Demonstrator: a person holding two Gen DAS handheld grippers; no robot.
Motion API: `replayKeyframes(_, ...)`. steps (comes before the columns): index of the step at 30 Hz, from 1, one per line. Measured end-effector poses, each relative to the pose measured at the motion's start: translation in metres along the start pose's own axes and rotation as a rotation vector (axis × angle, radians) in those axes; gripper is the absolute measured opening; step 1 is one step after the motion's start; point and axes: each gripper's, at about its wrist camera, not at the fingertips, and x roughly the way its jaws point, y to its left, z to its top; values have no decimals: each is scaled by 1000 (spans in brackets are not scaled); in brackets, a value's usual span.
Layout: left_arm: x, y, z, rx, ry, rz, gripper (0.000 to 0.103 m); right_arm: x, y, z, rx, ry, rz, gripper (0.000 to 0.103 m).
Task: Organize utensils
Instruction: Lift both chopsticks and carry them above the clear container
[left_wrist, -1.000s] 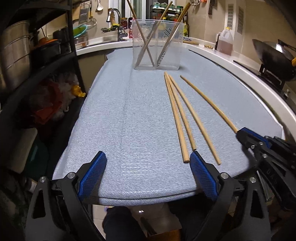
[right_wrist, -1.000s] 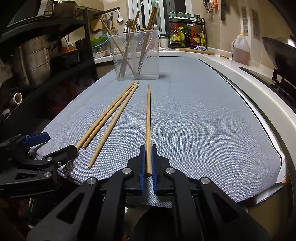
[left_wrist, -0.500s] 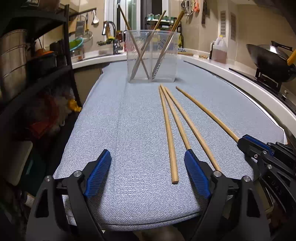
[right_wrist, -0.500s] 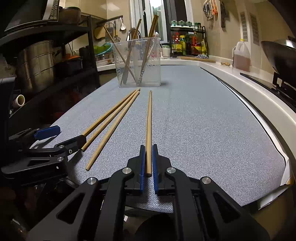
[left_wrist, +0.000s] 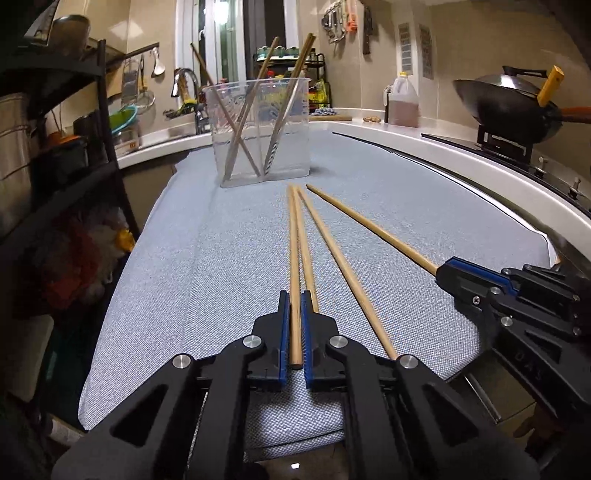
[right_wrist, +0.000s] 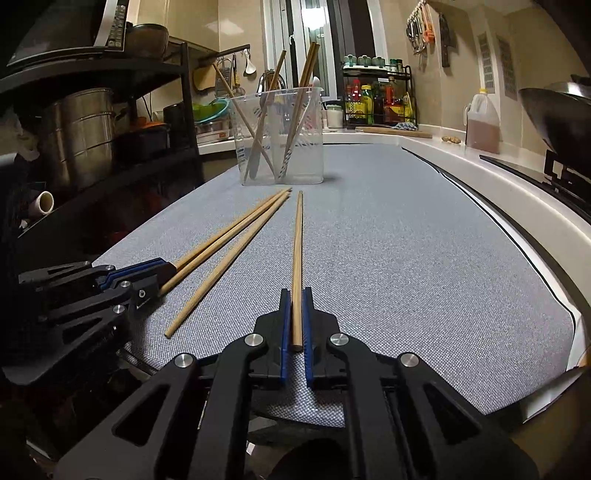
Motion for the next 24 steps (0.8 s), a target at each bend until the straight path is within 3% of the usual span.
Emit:
replayKeyframes(8,-28,7,17,1,-63,0,6,-8,1,9,0,26,-13,6)
replayKeyframes(24,-77,11,61,37,-196,-18,6,-50,8,64,-22,-97,-17,6)
